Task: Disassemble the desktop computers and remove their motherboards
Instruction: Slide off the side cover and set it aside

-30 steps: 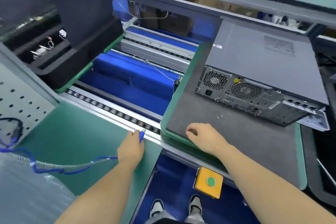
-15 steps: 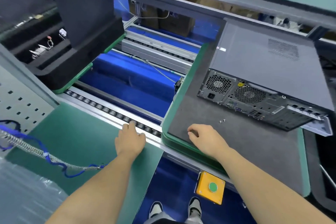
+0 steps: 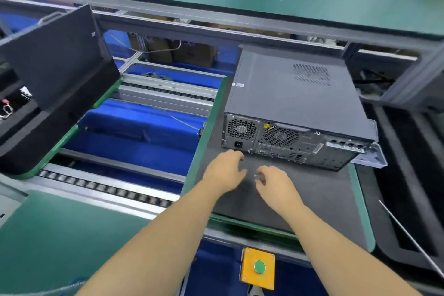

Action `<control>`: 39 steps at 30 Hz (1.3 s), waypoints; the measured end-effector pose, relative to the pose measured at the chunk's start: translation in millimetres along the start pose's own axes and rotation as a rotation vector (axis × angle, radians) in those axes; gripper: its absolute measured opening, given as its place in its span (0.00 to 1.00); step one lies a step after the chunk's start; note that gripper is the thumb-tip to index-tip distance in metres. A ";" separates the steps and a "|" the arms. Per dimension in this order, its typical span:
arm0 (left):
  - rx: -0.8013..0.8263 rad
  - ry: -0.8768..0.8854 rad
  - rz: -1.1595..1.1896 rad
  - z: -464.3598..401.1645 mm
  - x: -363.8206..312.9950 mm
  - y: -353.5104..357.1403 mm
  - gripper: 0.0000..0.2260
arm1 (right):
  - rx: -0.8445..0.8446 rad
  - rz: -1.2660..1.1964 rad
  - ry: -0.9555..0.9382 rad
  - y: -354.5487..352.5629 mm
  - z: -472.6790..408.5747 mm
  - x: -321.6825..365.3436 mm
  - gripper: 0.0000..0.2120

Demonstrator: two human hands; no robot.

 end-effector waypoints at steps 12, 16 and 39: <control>0.056 -0.083 -0.095 -16.9 -22.7 51.2 0.08 | 0.003 -0.033 0.038 9.8 -37.7 -29.7 0.08; -0.011 -0.069 -0.115 -20.1 -23.5 57.1 0.08 | -0.004 -0.017 0.048 18.2 -45.7 -31.4 0.07; 0.078 0.325 0.179 -85.6 -188.8 122.8 0.09 | -0.403 -1.951 1.008 -71.4 -34.5 -217.1 0.14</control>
Point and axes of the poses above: each hand's wrist, its own z-axis away from the middle knuckle, its own y-axis out of the palm, x = y × z, the point moved 2 cm from there along -z, towards the middle knuckle, and after that the axes turned 6 degrees about y, right-handed, at the moved point
